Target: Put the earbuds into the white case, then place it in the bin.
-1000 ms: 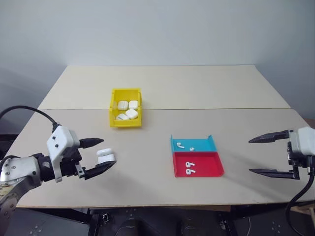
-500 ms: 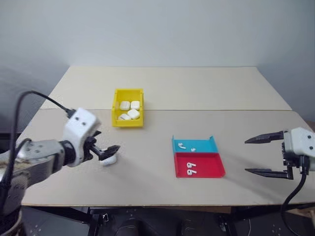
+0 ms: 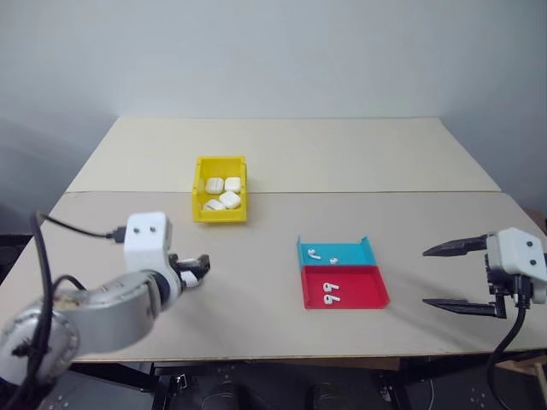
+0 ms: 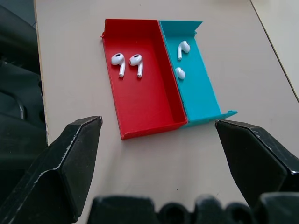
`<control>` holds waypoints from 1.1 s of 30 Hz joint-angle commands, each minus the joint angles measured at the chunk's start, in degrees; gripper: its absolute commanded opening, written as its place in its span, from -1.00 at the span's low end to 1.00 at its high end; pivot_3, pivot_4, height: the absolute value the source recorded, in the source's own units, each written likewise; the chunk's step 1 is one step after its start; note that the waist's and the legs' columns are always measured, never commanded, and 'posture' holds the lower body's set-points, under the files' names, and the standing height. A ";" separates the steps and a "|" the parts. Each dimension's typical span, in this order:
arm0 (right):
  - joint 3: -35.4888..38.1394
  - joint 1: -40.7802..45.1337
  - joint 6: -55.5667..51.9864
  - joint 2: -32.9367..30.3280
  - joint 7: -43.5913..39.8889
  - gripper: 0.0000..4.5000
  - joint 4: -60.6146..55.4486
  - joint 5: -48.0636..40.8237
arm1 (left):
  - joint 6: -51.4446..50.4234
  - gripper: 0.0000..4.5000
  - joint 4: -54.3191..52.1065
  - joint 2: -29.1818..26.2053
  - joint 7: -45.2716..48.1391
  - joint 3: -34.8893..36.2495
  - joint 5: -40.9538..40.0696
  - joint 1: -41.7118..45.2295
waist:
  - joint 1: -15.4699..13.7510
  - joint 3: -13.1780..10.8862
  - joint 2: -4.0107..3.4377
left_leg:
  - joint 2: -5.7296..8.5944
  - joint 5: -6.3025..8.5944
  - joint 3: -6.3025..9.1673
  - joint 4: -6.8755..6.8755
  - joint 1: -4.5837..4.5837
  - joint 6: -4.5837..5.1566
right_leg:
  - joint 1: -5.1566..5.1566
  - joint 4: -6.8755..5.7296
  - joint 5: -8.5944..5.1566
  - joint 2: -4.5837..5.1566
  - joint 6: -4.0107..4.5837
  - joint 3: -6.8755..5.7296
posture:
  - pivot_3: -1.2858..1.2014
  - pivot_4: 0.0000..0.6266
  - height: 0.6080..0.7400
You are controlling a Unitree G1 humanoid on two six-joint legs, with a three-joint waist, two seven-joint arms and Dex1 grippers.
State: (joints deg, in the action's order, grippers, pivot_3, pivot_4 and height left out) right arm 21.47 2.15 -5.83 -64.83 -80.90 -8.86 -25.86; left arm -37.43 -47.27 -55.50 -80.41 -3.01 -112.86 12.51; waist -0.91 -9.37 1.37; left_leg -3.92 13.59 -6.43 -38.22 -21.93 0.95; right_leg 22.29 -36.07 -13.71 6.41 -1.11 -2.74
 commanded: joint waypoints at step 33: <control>4.37 -5.82 -2.51 0.80 3.53 0.99 -4.67 1.00 | -0.45 1.00 18.05 7.87 -4.24 -10.10 0.15 10.40 | -1.33 0.01 -0.01 | 0.05 0.01 -0.07 0.04 -0.13 0.03 | 0.02 0.18 0.16 -0.08 -0.39 -0.10 | 0.03 -0.52 1.00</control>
State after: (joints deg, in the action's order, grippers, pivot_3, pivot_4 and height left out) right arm 23.35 -3.61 -7.99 -64.04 -77.51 -12.08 -23.86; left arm -37.69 -28.82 -47.46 -84.22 -13.02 -112.85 22.23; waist -2.24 -9.37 1.36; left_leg -3.87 13.60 -6.50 -38.19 -22.06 0.98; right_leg 22.31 -35.89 -13.55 6.32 -1.50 -2.83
